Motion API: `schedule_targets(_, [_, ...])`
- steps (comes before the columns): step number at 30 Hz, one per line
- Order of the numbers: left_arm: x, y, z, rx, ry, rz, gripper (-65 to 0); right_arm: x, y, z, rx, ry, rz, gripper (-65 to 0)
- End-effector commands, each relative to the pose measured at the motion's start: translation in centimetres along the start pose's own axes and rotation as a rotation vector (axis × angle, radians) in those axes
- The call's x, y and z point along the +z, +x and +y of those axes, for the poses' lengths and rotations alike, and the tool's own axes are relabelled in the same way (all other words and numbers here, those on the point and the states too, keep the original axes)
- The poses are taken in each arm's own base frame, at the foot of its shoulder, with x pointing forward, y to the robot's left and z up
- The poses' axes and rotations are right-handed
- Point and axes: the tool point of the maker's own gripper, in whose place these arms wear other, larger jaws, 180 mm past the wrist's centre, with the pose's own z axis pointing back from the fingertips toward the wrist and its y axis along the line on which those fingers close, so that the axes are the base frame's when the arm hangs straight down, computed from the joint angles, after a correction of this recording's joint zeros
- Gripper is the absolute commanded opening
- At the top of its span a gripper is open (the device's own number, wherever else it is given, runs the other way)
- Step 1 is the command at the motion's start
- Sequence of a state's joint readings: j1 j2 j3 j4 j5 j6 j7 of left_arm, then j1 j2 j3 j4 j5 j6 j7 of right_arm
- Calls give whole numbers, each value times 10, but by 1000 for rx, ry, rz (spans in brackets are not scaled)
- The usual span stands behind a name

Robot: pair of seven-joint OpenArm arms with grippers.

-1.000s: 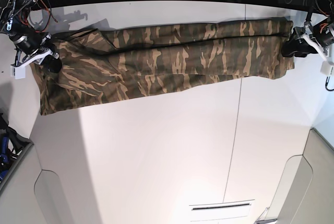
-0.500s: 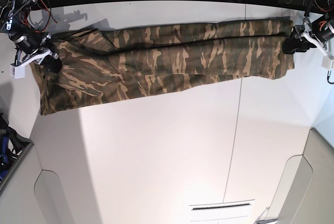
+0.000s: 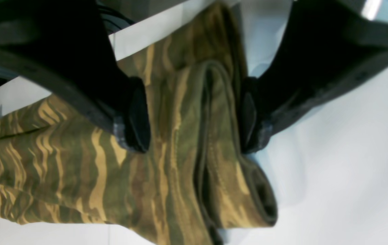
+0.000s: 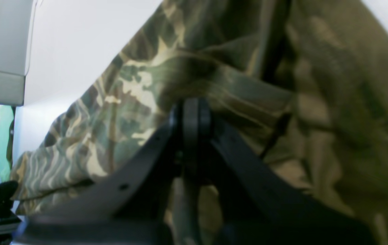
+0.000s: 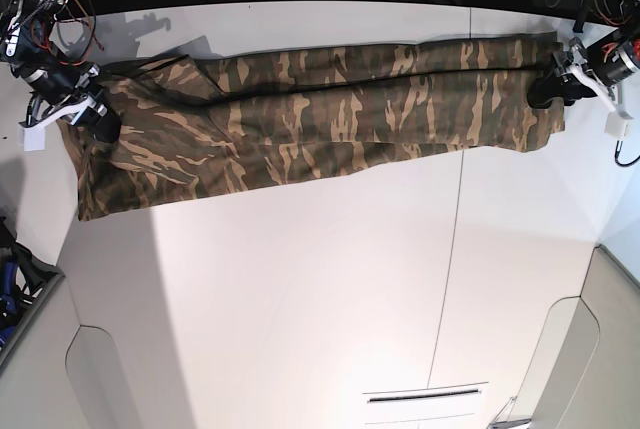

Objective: Fold the T-shirt properly
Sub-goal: 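Grasp both ends of the strip and straighten it with both grippers, then grasp one strip end with the left gripper and fold it inward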

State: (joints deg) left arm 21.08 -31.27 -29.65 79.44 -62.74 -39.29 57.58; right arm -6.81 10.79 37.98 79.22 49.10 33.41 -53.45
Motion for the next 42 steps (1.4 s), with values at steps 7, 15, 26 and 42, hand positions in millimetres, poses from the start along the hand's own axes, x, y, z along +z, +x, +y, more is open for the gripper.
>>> schedule_targets(7, [4, 7, 2, -26, 8, -7, -380, 15, 28, 0, 33, -7, -73, -650])
schedule_targets(15, [6, 25, 1, -32, 6, -100, -650, 31, 46, 9, 39, 27, -126, -650])
schedule_targets(26, [23, 95, 14, -161, 104, -155, -650, 55, 66, 12, 99, -9, -172, -650])
schedule_targets(42, [37, 134, -104, -456, -39, -240, -650, 56, 64, 10, 97, -17, -162, -650])
